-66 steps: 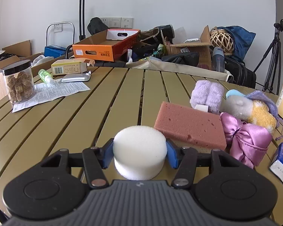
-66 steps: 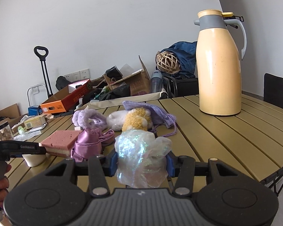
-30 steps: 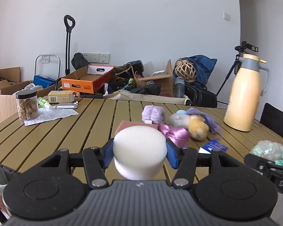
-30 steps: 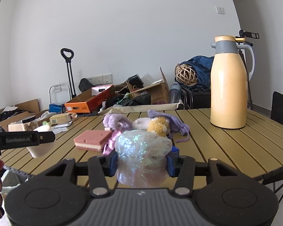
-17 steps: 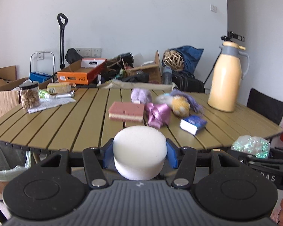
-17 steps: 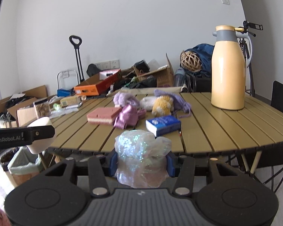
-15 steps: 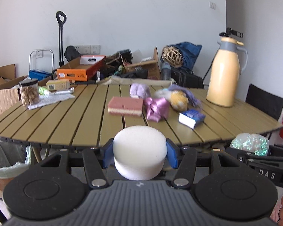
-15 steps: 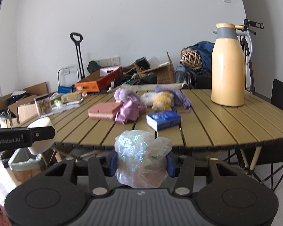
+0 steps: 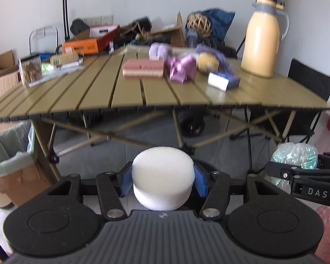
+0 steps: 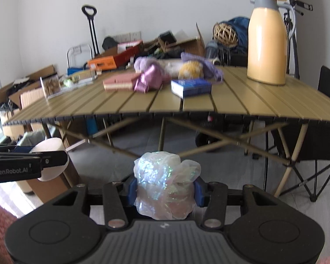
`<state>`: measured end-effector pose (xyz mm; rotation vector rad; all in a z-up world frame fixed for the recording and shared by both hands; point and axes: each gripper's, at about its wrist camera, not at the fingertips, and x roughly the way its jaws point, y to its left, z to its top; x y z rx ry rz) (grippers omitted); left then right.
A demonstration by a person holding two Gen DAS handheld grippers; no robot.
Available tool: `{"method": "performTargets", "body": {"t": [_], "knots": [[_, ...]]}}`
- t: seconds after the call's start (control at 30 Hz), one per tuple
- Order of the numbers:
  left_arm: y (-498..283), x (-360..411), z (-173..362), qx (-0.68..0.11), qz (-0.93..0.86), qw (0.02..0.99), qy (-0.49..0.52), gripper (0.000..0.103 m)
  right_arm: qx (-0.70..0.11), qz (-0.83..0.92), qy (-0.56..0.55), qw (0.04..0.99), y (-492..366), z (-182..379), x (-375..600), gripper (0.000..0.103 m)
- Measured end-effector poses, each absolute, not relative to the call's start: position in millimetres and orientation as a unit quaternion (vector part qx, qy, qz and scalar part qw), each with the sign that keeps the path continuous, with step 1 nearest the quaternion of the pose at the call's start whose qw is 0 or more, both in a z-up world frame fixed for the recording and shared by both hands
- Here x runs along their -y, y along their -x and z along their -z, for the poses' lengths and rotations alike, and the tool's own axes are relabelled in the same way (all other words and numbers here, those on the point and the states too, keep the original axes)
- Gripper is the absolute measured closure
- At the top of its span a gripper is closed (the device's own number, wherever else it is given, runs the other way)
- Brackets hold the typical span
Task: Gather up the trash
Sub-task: 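Carry the white sponge and plastic bag down over the black trash bin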
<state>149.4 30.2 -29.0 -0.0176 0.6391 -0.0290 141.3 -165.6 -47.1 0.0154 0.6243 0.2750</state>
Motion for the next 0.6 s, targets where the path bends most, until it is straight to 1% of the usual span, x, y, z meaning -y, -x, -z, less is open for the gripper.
{"method": "performTargets", "body": {"t": [0.23,0.6], "knots": [[-157.9,-36.7,63.3,-0.375,0.000,0.927,0.011,0.046,-0.352,-0.135,0.003,0.926,-142.2,70.2,161.0,0.055],[-170.5,-43.9,103.3,-0.434,-0.021,0.900,0.015,0.046,-0.415,-0.116,-0.008,0.902,-151.7,111.7,163.3,0.055]]}}
